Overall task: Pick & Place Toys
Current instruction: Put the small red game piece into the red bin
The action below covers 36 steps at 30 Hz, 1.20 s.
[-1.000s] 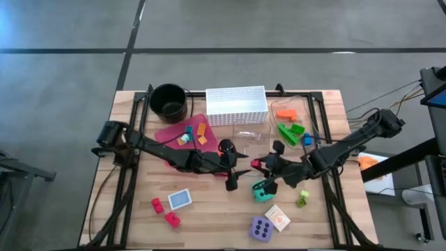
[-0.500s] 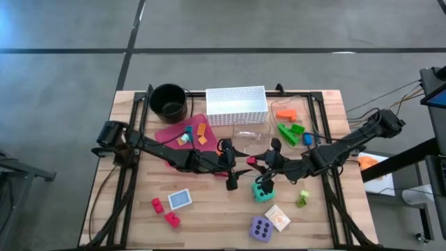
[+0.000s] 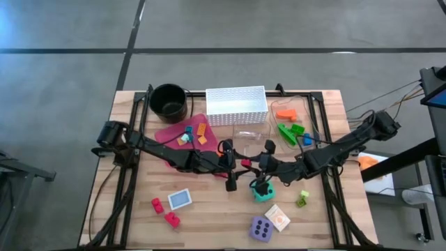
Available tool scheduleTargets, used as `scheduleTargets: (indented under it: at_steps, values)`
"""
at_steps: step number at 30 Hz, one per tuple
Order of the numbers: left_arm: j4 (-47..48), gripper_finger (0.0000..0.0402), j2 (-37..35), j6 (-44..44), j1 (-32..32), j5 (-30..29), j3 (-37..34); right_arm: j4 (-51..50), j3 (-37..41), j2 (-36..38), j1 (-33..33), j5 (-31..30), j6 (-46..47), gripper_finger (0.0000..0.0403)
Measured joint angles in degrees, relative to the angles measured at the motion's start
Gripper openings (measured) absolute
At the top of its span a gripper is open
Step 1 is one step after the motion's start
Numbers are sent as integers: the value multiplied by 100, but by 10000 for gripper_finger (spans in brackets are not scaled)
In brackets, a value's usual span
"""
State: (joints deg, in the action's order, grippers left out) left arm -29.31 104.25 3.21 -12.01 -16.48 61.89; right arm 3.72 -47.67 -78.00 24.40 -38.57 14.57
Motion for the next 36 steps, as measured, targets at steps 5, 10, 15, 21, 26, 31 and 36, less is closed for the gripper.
scheduleTargets:
  at_steps: [5,10,15,21,26,31,36]
  values:
    - [64,166,-1,30,0,35,0,-46,-5,84,1,67,-42,120]
    - [60,154,-2,-22,4,41,2,-39,8,149,-1,26,-70,120]
    - [67,153,-2,-23,0,45,2,-33,8,151,-4,-3,-84,121]
    - [67,153,-2,-18,0,47,2,-41,8,149,-4,0,-81,121]
    - [69,150,-4,111,0,86,2,-42,8,149,-4,8,-77,121]
    - [73,123,-4,111,0,130,2,-45,8,144,-4,26,-66,121]
    - [88,98,-7,113,0,145,2,-48,8,144,-1,30,-66,121]
